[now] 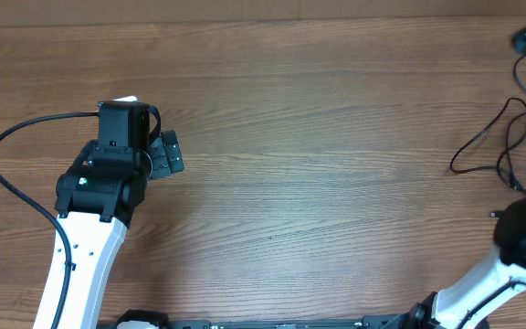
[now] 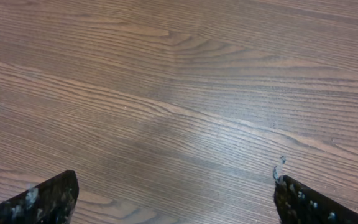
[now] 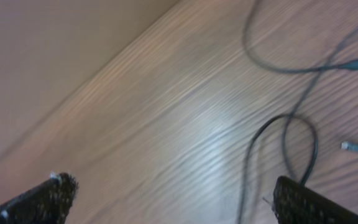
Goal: Untangle cables
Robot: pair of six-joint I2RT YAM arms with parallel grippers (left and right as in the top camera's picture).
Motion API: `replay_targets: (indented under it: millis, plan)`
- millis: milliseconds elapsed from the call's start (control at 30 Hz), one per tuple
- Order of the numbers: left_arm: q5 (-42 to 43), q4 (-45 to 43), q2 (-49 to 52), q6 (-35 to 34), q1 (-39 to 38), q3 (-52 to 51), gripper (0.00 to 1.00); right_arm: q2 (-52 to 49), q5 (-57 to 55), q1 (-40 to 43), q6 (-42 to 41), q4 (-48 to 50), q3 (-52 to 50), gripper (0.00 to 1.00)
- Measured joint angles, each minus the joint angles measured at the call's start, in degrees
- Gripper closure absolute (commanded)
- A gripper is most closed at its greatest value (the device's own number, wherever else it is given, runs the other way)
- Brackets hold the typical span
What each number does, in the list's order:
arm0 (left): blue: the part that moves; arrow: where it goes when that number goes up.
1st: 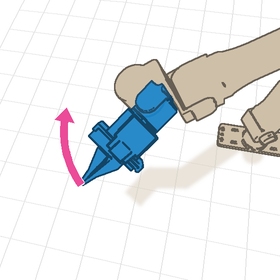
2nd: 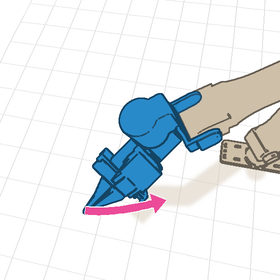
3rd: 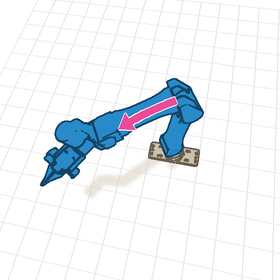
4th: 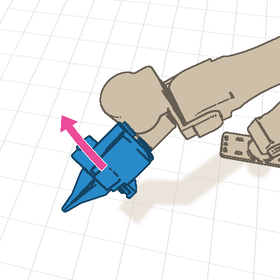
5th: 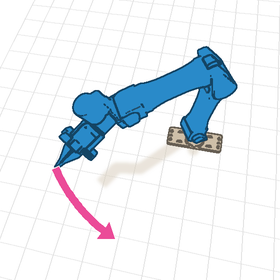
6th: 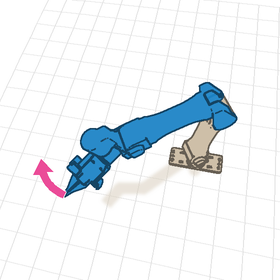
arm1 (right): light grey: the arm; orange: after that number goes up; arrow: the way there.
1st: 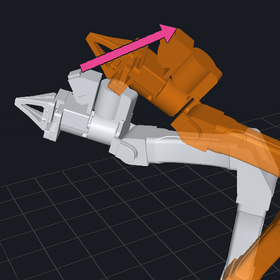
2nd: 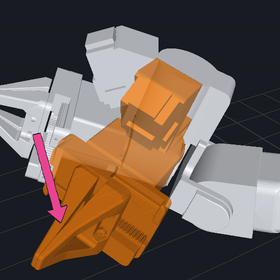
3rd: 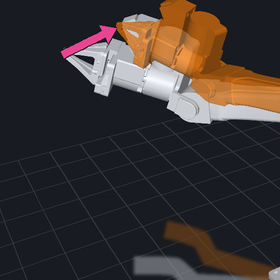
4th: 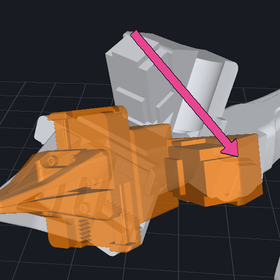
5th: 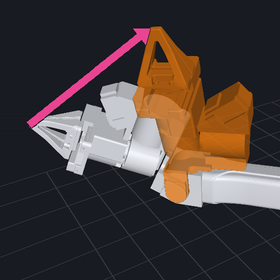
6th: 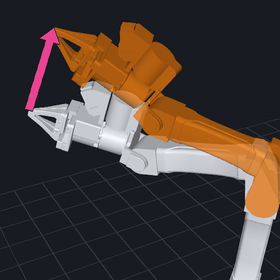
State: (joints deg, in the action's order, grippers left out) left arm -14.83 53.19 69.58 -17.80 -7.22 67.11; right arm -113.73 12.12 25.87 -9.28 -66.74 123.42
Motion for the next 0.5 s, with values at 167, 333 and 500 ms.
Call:
replay_targets:
  millis: [167, 333, 500]
  plan:
    - [0.0, 0.0, 0.0, 0.0, 0.0, 0.0, 0.00, 6.6, -2.8, -9.5, 1.6, -5.4, 0.0, 0.00]
    - [0.0, 0.0, 0.0, 0.0, 0.0, 0.0, 0.00, 9.6, -4.0, -17.0, 2.1, -12.2, 0.2, 0.00]
    - [0.0, 0.0, 0.0, 0.0, 0.0, 0.0, 0.00, 9.7, -4.6, -22.4, 2.2, -18.8, 0.1, 0.00]
